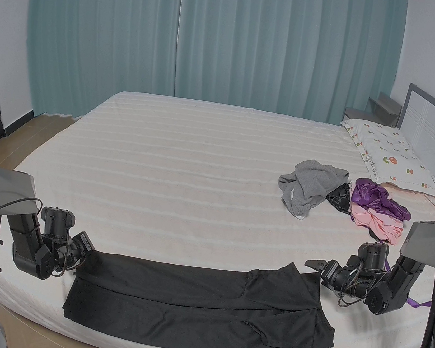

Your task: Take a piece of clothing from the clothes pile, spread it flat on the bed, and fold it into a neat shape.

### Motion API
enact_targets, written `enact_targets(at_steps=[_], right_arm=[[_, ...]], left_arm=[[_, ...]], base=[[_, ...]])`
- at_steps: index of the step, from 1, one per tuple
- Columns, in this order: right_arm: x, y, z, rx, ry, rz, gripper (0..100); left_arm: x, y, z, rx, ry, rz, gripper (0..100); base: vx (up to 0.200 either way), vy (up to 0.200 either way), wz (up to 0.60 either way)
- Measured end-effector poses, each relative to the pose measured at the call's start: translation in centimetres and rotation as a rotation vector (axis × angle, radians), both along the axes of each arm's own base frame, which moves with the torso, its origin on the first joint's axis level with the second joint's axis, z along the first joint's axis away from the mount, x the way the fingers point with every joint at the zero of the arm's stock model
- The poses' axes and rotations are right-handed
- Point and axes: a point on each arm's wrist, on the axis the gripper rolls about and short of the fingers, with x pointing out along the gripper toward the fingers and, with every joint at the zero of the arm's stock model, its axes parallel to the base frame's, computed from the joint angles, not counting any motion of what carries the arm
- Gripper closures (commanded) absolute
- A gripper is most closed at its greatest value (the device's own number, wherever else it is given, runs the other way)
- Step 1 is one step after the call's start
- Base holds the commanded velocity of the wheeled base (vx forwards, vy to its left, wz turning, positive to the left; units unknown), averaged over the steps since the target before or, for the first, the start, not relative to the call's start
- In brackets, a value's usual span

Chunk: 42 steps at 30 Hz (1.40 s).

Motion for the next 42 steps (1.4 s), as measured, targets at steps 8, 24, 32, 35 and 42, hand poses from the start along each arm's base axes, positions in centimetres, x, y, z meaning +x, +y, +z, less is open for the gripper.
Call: enact_targets(at_steps=[8, 24, 32, 35, 42], right_arm=[[0.8, 0.4, 0.3, 0.011, -0.001, -0.007, 0], [1.1, 0.6, 0.3, 0.0, 0.035, -0.009, 100], [1.2, -1.1, 1.1, 0.004, 0.011, -0.057, 100], [1.2, -1.6, 1.2, 0.004, 0.007, -0.072, 100], [1.2, -1.7, 1.2, 0.005, 0.009, -0.071, 0]], left_arm=[[-0.1, 0.2, 0.3, -0.035, -0.024, 0.061, 100], [-0.4, 0.5, 0.4, -0.036, -0.039, 0.073, 100], [-0.4, 0.6, 0.4, -0.04, -0.04, 0.077, 100], [-0.4, 0.8, 0.5, -0.053, -0.044, 0.089, 100], [-0.3, 0.8, 0.9, -0.088, -0.059, 0.099, 100]], base=[[0.0, 0.0, 0.0], [0.0, 0.0, 0.0], [0.0, 0.0, 0.0], [0.0, 0.0, 0.0], [0.0, 0.0, 0.0]])
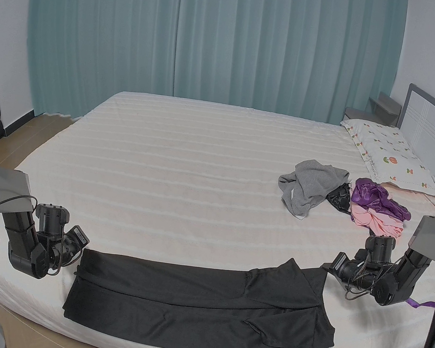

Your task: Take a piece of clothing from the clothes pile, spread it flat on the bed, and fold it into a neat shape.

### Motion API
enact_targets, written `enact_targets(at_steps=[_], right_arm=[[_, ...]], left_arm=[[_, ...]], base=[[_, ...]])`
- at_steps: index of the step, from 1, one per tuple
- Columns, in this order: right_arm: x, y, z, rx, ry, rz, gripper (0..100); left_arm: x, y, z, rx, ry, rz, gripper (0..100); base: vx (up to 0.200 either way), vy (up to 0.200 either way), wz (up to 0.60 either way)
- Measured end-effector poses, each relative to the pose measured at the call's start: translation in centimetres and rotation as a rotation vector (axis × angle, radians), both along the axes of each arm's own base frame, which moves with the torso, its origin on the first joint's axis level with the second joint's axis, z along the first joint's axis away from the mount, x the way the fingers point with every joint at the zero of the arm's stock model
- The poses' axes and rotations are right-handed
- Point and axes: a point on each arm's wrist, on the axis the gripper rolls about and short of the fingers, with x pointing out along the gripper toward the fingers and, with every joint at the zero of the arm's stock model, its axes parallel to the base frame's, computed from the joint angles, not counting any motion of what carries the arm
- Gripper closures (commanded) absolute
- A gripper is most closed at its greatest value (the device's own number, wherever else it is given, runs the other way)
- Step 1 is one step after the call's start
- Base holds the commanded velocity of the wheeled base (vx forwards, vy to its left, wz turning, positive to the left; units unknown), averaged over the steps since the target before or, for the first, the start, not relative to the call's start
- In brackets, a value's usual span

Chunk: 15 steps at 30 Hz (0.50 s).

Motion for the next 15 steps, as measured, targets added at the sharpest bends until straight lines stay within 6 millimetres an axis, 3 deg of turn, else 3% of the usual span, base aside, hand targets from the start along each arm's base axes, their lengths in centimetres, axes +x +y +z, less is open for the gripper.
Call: enact_targets(at_steps=[8, 9, 15], right_arm=[[-0.4, 0.1, 0.0, 0.006, 0.008, 0.003, 0], [-0.5, 0.0, 0.1, 0.008, 0.008, 0.003, 0], [-1.7, 0.0, 0.6, 0.059, -0.006, -0.028, 0]], left_arm=[[-0.1, 0.0, 0.2, -0.04, -0.004, -0.051, 100], [-0.2, 0.0, 0.2, -0.046, -0.004, -0.06, 0], [-0.6, -0.2, 0.2, -0.07, 0.006, -0.153, 0]], base=[[0.0, 0.0, 0.0], [0.0, 0.0, 0.0], [0.0, 0.0, 0.0]])
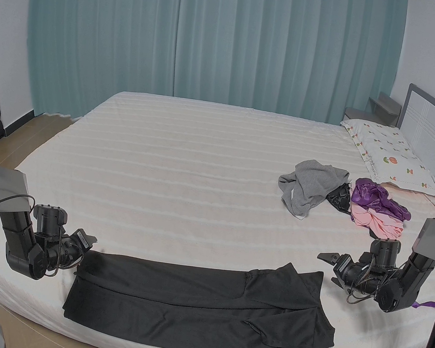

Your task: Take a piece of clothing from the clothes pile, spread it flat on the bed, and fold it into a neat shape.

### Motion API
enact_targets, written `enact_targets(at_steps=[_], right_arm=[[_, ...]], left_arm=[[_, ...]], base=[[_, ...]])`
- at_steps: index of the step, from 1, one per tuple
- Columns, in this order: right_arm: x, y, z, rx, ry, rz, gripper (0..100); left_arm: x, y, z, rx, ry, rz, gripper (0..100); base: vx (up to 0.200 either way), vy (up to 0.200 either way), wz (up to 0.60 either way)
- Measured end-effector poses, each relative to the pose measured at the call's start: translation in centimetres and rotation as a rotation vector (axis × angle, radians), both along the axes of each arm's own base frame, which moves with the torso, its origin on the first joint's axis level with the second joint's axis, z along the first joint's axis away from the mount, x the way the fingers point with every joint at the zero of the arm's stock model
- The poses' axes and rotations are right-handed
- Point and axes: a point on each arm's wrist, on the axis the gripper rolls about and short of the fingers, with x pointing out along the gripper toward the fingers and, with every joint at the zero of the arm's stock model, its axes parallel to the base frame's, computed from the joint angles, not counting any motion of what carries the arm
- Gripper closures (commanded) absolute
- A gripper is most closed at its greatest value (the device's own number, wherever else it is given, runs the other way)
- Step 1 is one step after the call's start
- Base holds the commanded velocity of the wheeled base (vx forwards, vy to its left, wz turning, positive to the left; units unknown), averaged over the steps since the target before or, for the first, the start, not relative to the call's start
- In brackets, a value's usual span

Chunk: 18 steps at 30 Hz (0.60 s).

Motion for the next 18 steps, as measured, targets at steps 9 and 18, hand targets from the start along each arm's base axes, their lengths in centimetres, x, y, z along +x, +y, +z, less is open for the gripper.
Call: enact_targets(at_steps=[9, 18], right_arm=[[-1.3, 0.2, -0.1, 0.023, 0.01, -0.002, 0], [-1.7, 0.2, -0.2, 0.032, 0.024, 0.001, 0]], left_arm=[[-0.2, -0.1, -0.2, 0.082, 0.0, -0.119, 0], [-0.1, 0.1, -0.6, 0.118, 0.0, -0.139, 100]], base=[[0.0, 0.0, 0.0], [0.0, 0.0, 0.0]])
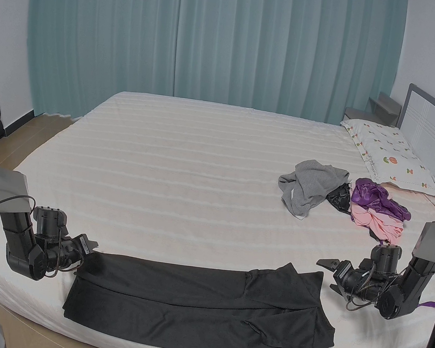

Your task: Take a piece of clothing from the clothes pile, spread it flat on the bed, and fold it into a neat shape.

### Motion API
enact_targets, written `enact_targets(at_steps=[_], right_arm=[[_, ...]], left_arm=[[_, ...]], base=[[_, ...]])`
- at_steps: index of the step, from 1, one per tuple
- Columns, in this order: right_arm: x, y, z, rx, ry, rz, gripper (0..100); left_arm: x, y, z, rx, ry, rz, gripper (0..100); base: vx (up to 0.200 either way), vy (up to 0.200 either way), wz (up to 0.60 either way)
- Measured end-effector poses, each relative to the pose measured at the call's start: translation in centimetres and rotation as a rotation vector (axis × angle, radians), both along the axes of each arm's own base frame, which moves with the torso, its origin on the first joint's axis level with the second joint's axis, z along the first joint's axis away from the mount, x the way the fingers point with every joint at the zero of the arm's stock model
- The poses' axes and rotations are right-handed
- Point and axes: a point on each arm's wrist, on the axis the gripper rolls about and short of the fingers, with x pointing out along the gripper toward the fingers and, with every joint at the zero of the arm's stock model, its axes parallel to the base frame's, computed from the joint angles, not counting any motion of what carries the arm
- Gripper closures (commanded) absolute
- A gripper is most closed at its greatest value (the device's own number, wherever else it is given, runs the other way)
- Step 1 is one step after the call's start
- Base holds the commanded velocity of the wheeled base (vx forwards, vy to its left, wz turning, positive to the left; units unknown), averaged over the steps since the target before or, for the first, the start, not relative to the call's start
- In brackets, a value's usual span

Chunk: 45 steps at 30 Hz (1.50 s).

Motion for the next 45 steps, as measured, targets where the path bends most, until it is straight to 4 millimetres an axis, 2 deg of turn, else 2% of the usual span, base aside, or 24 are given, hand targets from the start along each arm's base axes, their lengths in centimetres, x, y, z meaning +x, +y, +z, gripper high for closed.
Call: enact_targets(at_steps=[4, 13, 23, 24, 37, 40, 45], right_arm=[[-0.2, -0.1, 0.0, 0.001, 0.006, -0.002, 0], [-0.5, -0.3, -0.1, 0.001, 0.016, -0.009, 0], [-0.7, -0.4, -0.2, 0.001, 0.024, -0.013, 0], [-0.7, -0.4, -0.2, 0.001, 0.025, -0.013, 0], [-1.6, -0.2, 0.0, -0.001, 0.027, -0.003, 0], [-2.2, -0.1, 0.2, -0.001, 0.028, -0.001, 0], [-3.6, 0.0, 0.7, -0.001, 0.039, 0.004, 0]], left_arm=[[0.0, 0.0, -0.4, 0.037, 0.004, -0.017, 100], [0.2, 1.1, -0.6, 0.012, 0.012, 0.14, 100], [0.7, 1.7, -0.5, -0.016, -0.007, 0.178, 100], [0.8, 1.7, -0.5, -0.02, -0.009, 0.182, 0], [0.6, 1.8, 0.3, -0.074, -0.022, 0.214, 0], [0.0, 1.7, 1.0, -0.092, -0.022, 0.219, 0], [-2.2, 1.3, 2.4, -0.128, -0.001, 0.187, 0]], base=[[0.0, 0.0, 0.0], [0.0, 0.0, 0.0], [0.0, 0.0, 0.0], [0.0, 0.0, 0.0], [0.0, 0.0, 0.0], [0.0, 0.0, 0.0], [0.0, 0.0, 0.0]])
